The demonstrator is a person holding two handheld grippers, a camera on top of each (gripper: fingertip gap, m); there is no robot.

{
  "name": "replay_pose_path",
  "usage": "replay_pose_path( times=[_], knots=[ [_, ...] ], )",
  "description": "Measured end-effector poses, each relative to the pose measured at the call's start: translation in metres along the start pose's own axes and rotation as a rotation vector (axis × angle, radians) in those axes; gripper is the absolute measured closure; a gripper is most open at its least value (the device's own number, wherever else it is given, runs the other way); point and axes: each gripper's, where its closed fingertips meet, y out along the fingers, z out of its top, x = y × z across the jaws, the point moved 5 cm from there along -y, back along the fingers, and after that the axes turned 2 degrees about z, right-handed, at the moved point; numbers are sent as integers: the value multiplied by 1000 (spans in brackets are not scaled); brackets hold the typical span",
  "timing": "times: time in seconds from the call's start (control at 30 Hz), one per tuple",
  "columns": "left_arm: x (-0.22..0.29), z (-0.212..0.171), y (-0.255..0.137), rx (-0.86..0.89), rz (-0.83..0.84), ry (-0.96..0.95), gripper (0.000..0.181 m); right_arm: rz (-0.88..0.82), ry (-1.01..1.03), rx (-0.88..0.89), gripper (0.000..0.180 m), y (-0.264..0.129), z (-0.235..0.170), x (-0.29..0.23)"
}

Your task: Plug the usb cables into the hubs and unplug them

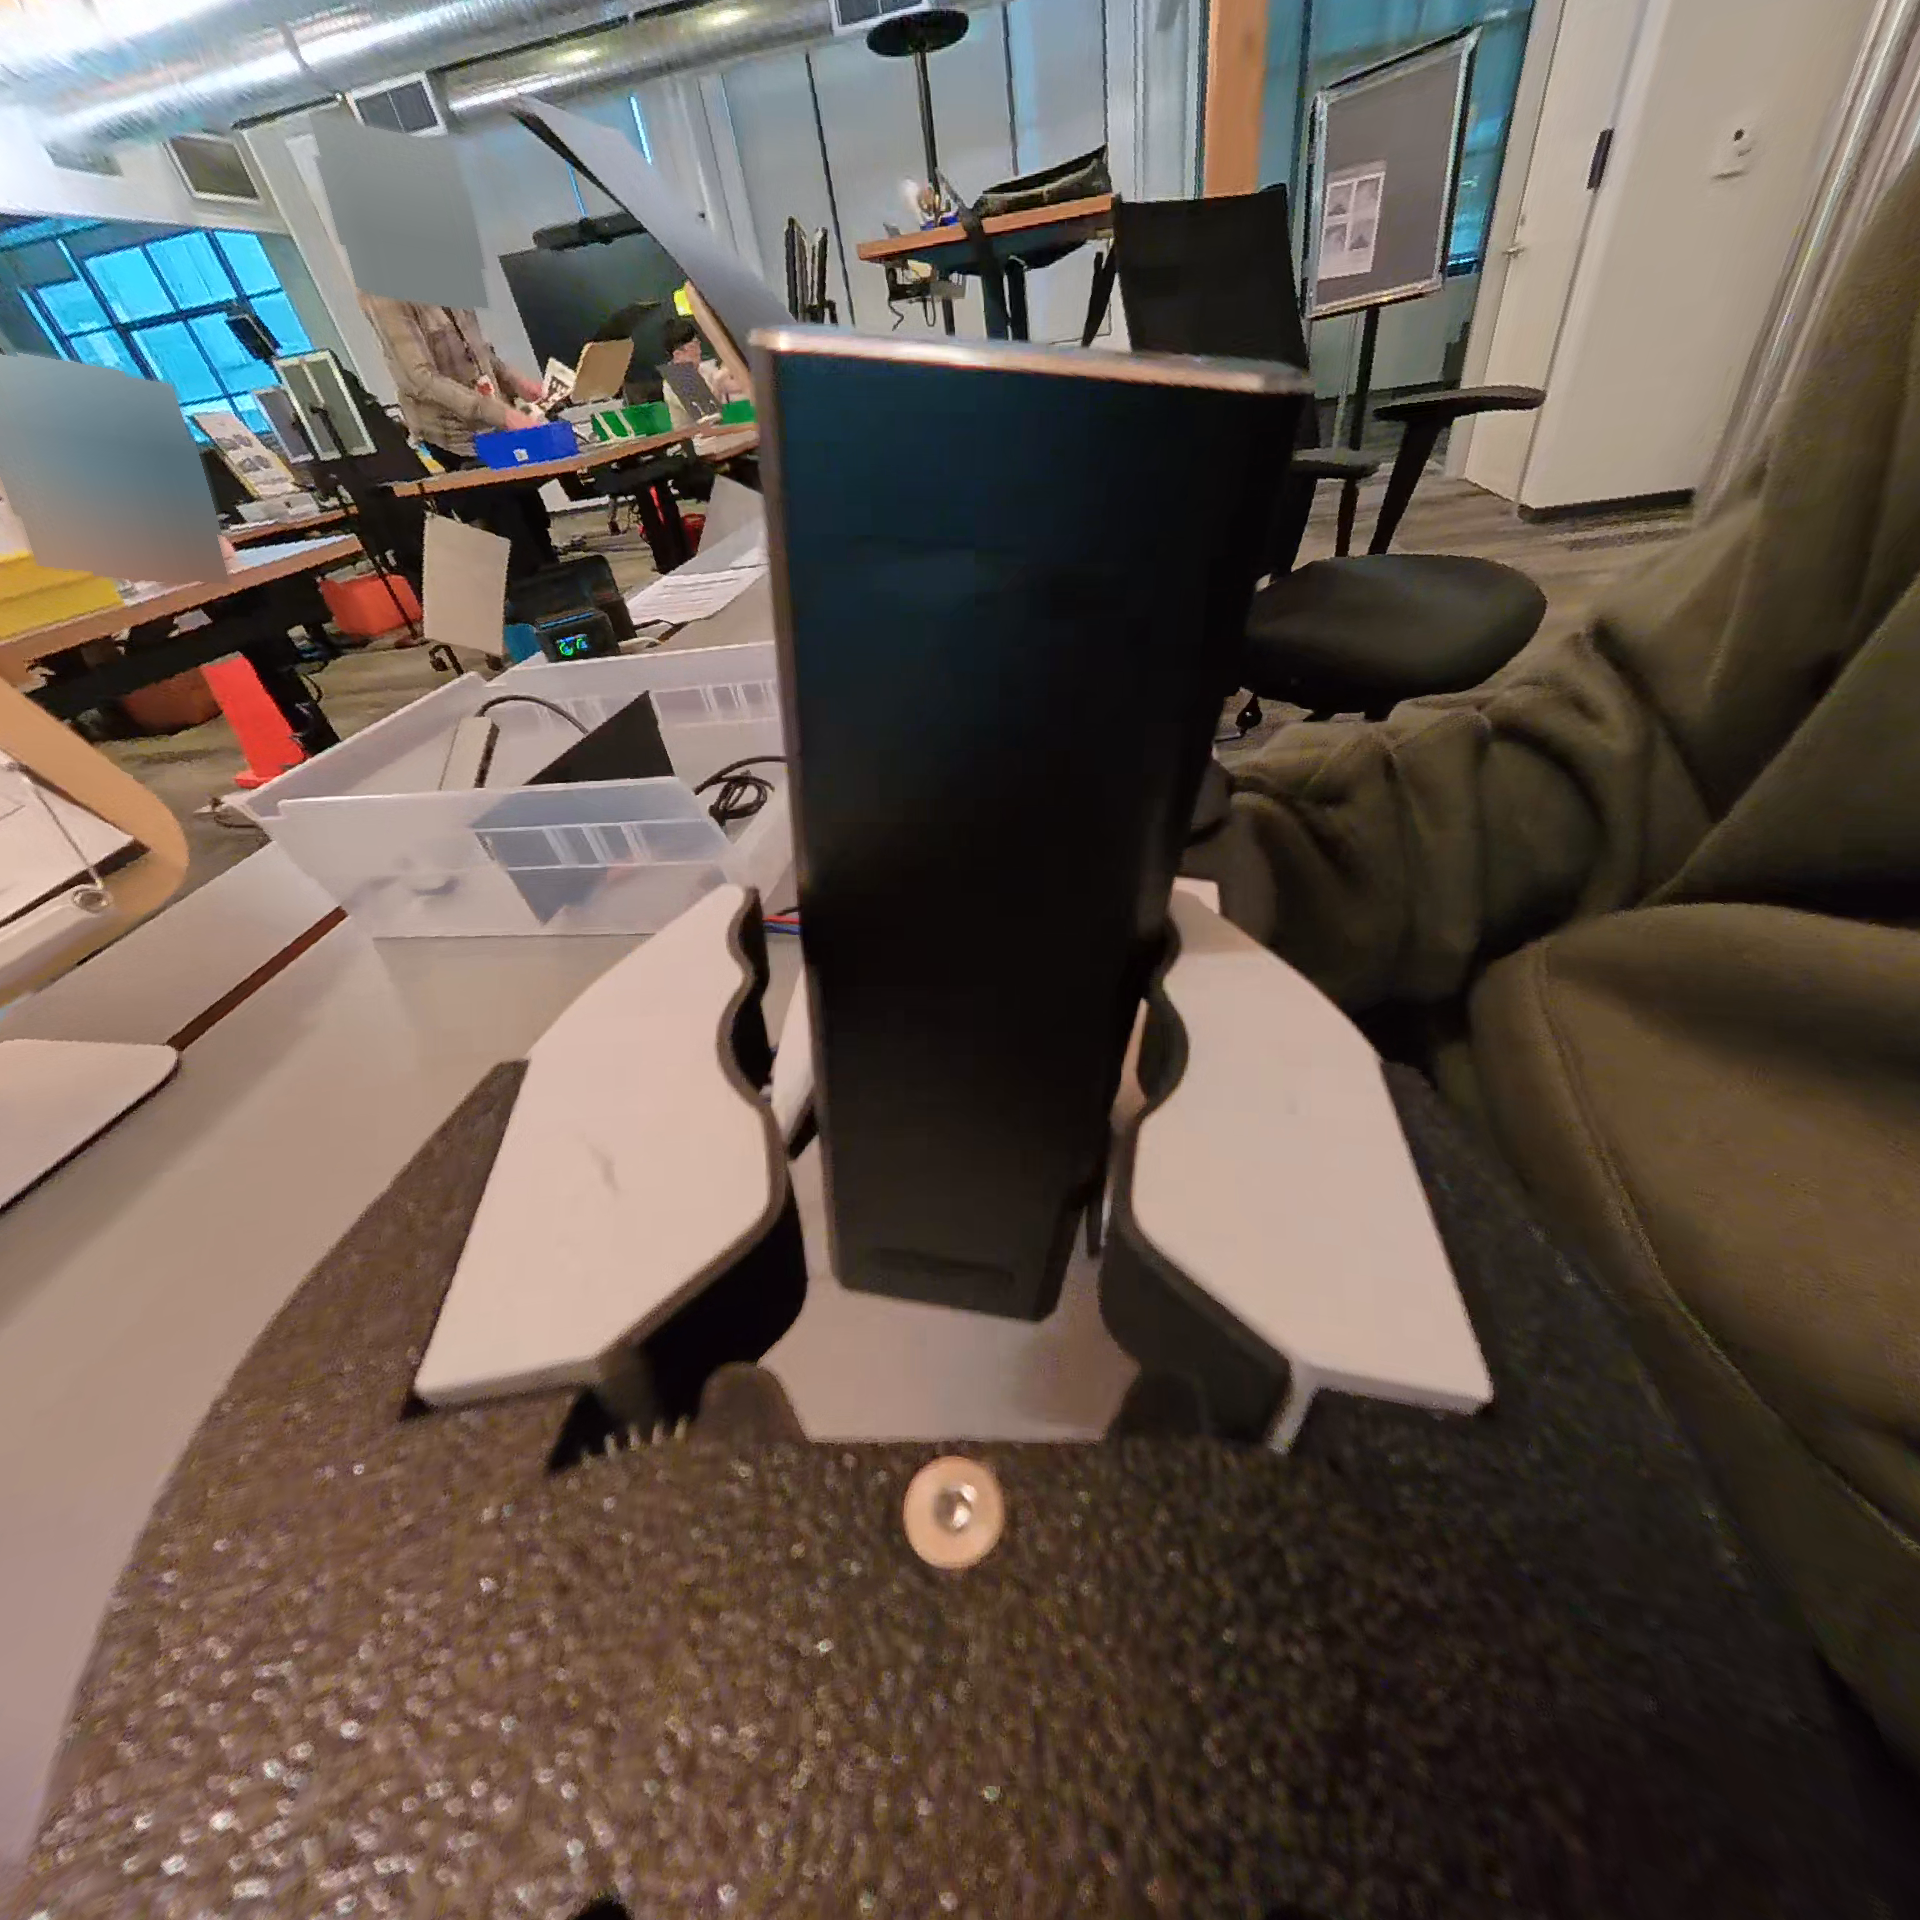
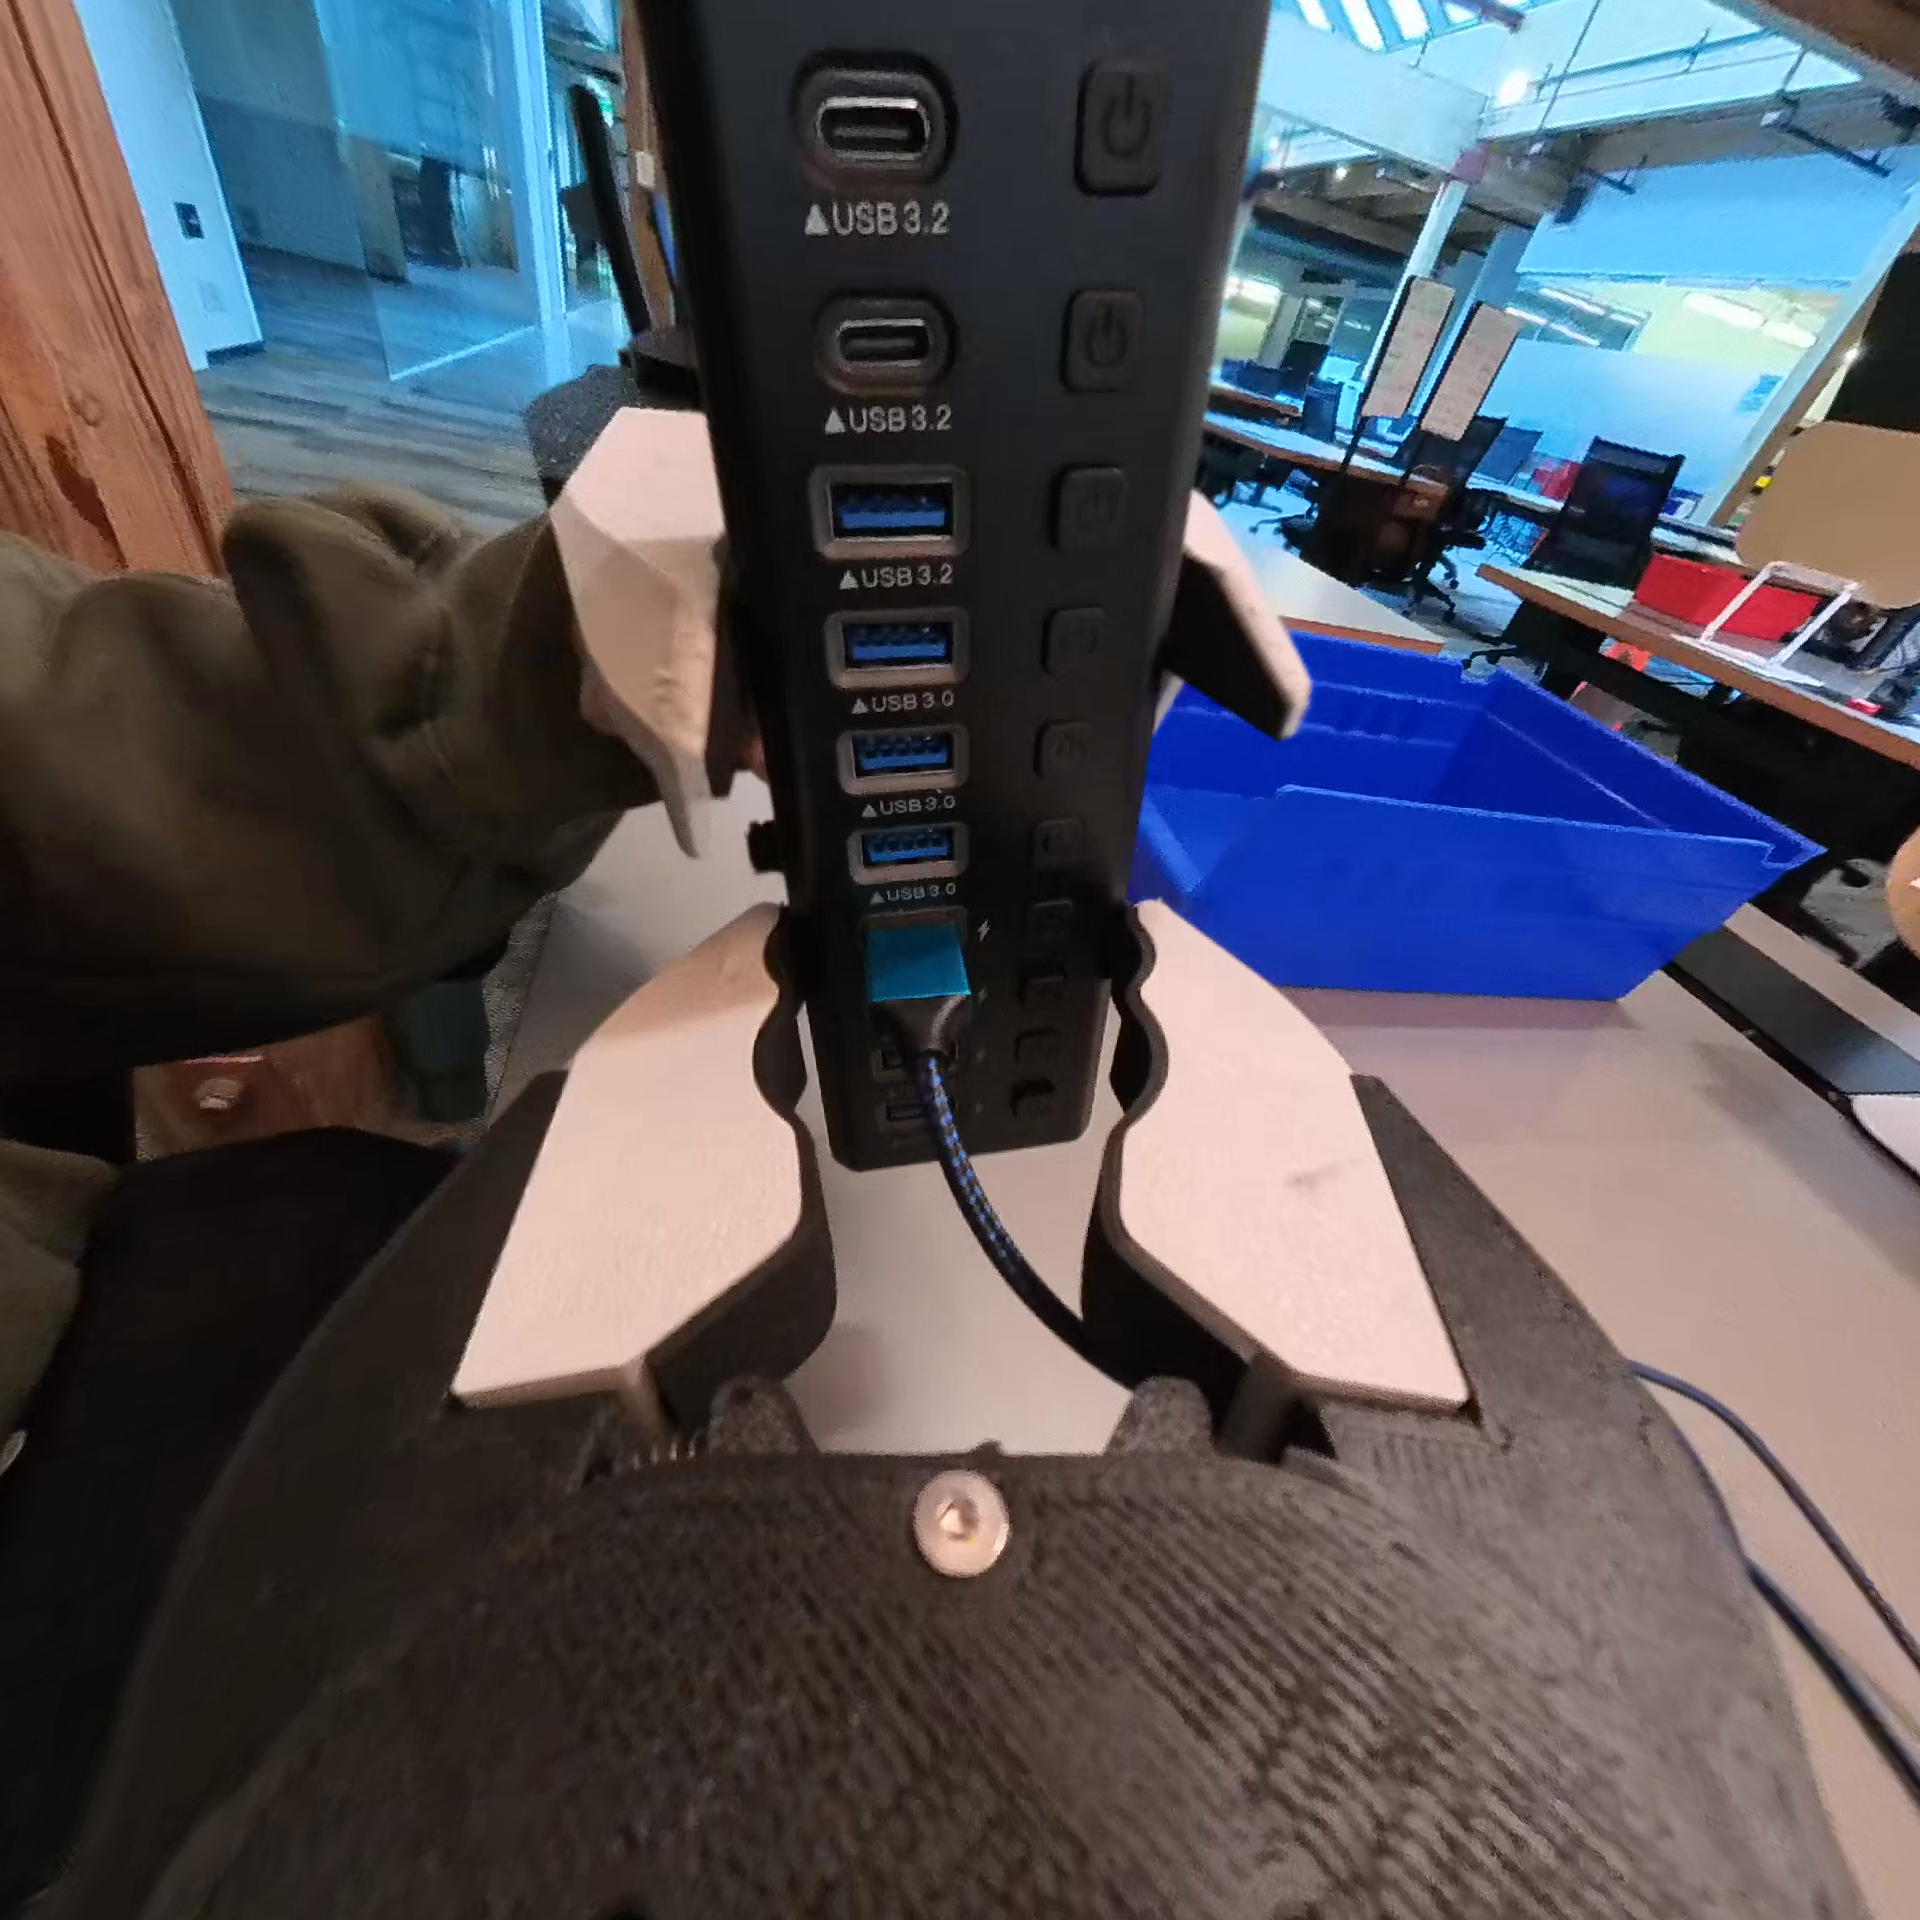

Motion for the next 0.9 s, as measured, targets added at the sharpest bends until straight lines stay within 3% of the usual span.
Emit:
replay_pose_path(
  times=[0.1,0.23,0.43,0.9],
  knots=[
    [1,-2,-6,-9,-27,6,122,23,11,8,122,-5,2,1],
    [3,-13,-5,-59,-40,54,122,36,-30,-77,122,-5,-7,0],
    [7,-17,1,18,-143,-32,119,93,-25,-99,122,-8,-5,-4],
    [-3,-9,13,75,-48,-65,120,-8,-3,-96,122,-13,-2,9]
  ],
)
